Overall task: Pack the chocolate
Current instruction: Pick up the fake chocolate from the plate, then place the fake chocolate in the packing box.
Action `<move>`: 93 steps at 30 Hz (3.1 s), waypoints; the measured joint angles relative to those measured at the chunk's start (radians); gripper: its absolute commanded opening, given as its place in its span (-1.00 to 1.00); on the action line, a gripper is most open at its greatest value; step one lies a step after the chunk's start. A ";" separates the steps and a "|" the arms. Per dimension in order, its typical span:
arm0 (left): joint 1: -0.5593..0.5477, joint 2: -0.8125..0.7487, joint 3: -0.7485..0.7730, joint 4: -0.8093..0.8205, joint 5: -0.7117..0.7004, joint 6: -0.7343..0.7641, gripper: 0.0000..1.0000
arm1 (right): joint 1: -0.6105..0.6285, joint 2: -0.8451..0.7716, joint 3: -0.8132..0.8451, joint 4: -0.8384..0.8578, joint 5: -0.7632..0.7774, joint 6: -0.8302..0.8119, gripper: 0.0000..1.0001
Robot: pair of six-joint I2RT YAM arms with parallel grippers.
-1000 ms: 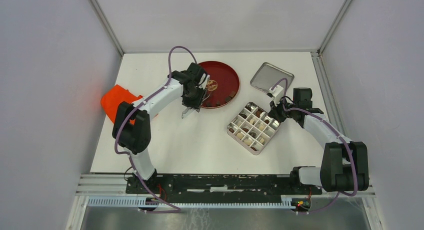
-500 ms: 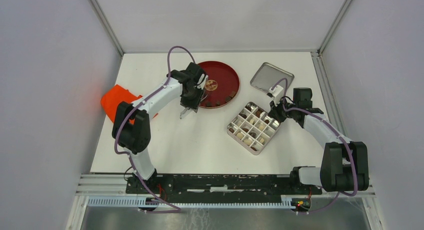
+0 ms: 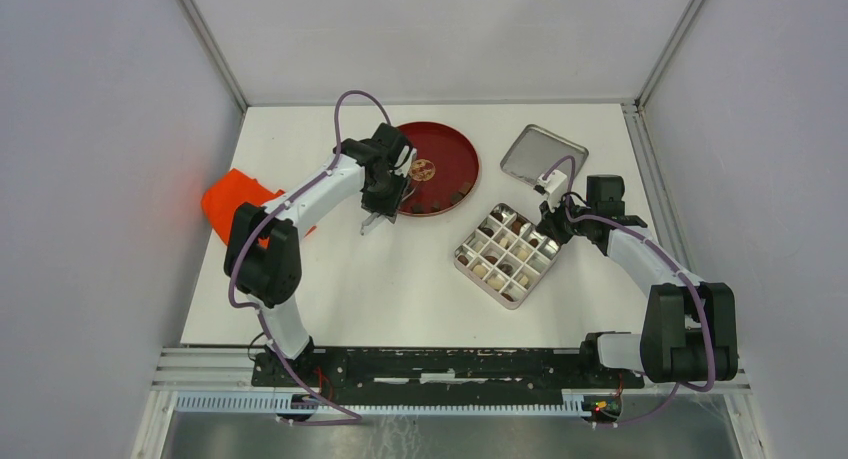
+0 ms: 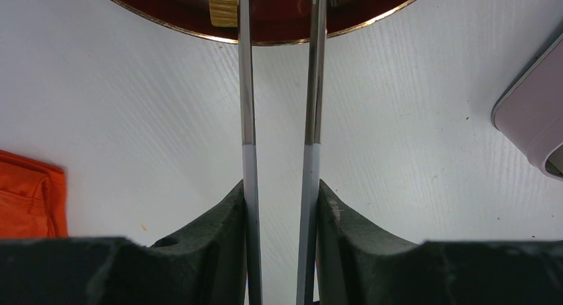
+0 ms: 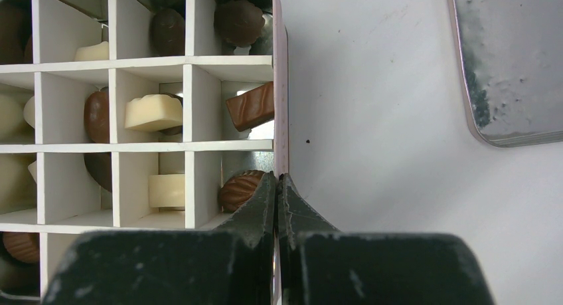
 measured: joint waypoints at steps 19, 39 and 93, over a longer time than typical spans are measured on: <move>0.001 -0.020 0.021 -0.002 -0.004 0.000 -0.96 | -0.001 0.000 0.000 0.000 0.000 0.000 -1.00; 0.003 -0.158 0.012 0.032 0.084 -0.018 -0.96 | -0.004 0.000 0.000 0.000 0.000 0.001 -1.00; -0.528 -0.310 -0.392 0.560 0.359 -0.394 -0.96 | -0.005 -0.004 0.000 0.002 -0.001 0.003 -1.00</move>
